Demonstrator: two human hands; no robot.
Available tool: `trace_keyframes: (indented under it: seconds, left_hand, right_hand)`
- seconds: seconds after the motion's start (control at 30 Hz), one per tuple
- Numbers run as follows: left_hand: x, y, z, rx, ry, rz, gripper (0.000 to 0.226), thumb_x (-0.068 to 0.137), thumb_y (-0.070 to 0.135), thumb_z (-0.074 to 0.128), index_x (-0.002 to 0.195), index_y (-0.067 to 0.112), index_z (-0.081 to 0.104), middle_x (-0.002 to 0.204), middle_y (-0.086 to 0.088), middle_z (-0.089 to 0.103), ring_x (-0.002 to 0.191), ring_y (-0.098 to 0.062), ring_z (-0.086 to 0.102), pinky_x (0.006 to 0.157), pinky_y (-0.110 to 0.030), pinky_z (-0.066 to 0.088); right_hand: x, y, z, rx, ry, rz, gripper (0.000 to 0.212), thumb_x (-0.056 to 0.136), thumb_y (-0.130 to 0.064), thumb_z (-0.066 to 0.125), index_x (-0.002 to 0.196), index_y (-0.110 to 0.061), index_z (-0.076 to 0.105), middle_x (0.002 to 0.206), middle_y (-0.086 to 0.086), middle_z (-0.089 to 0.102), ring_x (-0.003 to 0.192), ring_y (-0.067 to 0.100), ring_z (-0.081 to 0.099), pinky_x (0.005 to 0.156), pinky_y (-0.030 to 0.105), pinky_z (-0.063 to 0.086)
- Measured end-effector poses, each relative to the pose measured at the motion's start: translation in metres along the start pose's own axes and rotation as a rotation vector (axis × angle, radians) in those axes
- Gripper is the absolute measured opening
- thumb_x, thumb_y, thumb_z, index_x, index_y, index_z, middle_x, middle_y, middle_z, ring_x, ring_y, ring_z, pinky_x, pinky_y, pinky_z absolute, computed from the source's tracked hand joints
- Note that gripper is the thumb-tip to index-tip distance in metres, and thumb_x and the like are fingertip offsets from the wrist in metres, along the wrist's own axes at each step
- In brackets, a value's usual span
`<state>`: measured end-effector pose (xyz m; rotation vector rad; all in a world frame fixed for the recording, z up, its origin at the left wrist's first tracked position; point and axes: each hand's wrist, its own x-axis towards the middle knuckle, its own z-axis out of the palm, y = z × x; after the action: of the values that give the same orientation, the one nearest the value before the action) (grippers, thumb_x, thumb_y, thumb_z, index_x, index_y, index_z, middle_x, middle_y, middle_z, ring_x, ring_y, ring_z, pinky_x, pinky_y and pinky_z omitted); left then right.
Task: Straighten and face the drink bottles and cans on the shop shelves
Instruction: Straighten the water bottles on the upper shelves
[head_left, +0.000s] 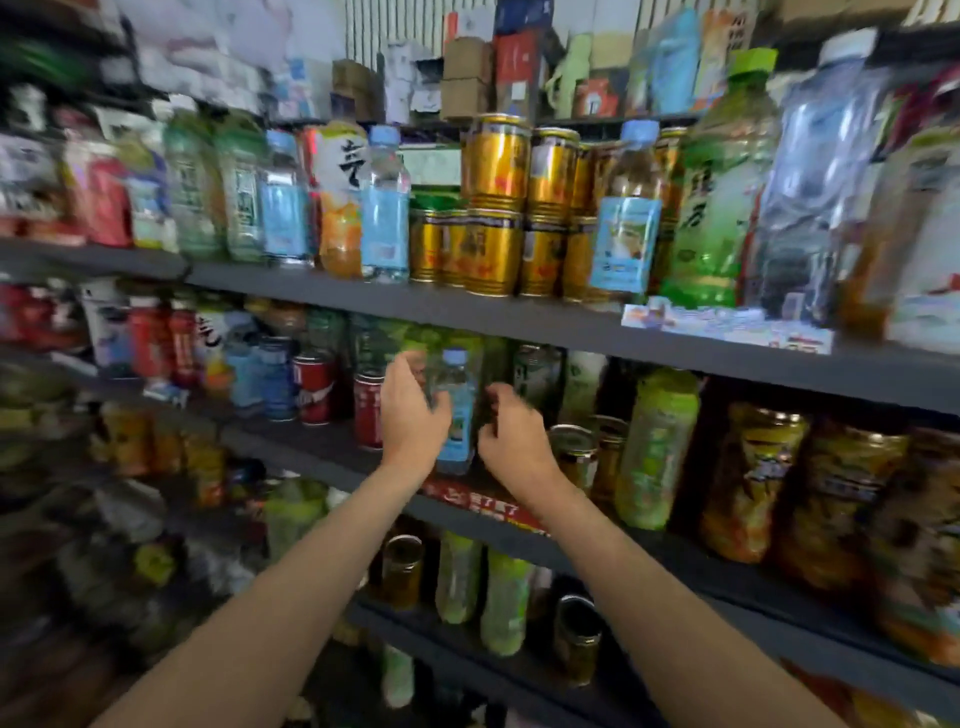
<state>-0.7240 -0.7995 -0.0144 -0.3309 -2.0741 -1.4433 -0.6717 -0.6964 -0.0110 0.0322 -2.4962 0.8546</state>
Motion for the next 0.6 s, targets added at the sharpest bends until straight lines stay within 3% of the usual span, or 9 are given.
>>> trace_keyframes:
  seconds: [0.13, 0.23, 0.3, 0.37, 0.5, 0.6]
  left_hand:
    - [0.04, -0.045, -0.001, -0.053, -0.39, -0.165, 0.061, 0.086, -0.009, 0.049, 0.141, 0.008, 0.03, 0.141, -0.01, 0.042, 0.13, -0.023, 0.04, 0.1, -0.021, 0.03]
    - [0.058, -0.07, 0.005, -0.073, -0.595, -0.241, 0.072, 0.085, -0.014, 0.041, 0.148, 0.014, 0.021, 0.152, -0.007, 0.028, 0.139, -0.022, 0.028, 0.114, -0.036, 0.026]
    - [0.065, -0.08, 0.01, -0.119, -0.654, -0.261, 0.074, 0.085, -0.014, 0.04, 0.149, 0.013, 0.017, 0.153, -0.007, 0.024, 0.14, -0.022, 0.025, 0.115, -0.038, 0.024]
    - [0.068, -0.085, 0.015, -0.187, -0.656, -0.261, 0.072, 0.086, -0.011, 0.047, 0.148, 0.013, 0.02, 0.149, -0.006, 0.032, 0.137, -0.022, 0.032, 0.111, -0.032, 0.03]
    - [0.066, -0.089, 0.011, -0.293, -0.656, -0.241, 0.063, 0.08, 0.006, 0.069, 0.137, 0.011, 0.041, 0.129, -0.003, 0.054, 0.119, -0.018, 0.051, 0.099, -0.028, 0.041]
    - [0.06, -0.081, -0.003, -0.173, -0.745, -0.073, 0.057, 0.074, 0.006, 0.076, 0.125, 0.006, 0.051, 0.115, 0.0, 0.054, 0.114, -0.016, 0.052, 0.094, -0.024, 0.039]
  right_hand:
    - [0.027, 0.008, 0.05, 0.152, -0.138, 0.171, 0.066, 0.085, -0.002, 0.061, 0.142, -0.011, 0.028, 0.131, 0.013, 0.053, 0.121, 0.03, 0.051, 0.093, 0.03, 0.04]
    - [0.042, 0.016, 0.071, 0.222, -0.124, 0.284, 0.072, 0.084, -0.001, 0.062, 0.144, -0.013, 0.024, 0.136, 0.01, 0.048, 0.125, 0.025, 0.048, 0.098, 0.027, 0.038]
    - [0.049, 0.022, 0.079, 0.206, -0.134, 0.359, 0.075, 0.085, -0.004, 0.062, 0.146, -0.014, 0.019, 0.138, 0.009, 0.048, 0.125, 0.025, 0.047, 0.098, 0.027, 0.038]
    - [0.054, 0.024, 0.083, 0.222, -0.14, 0.4, 0.075, 0.086, -0.007, 0.062, 0.146, -0.013, 0.017, 0.136, 0.009, 0.048, 0.125, 0.025, 0.047, 0.099, 0.03, 0.038]
    - [0.055, 0.024, 0.096, 0.305, -0.073, 0.404, 0.075, 0.08, -0.002, 0.067, 0.142, -0.008, 0.025, 0.139, 0.011, 0.041, 0.129, 0.025, 0.042, 0.107, 0.034, 0.037]
    - [0.049, 0.021, 0.097, 0.36, 0.03, 0.391, 0.074, 0.072, 0.003, 0.072, 0.135, -0.005, 0.034, 0.132, 0.016, 0.043, 0.125, 0.027, 0.044, 0.105, 0.036, 0.039]
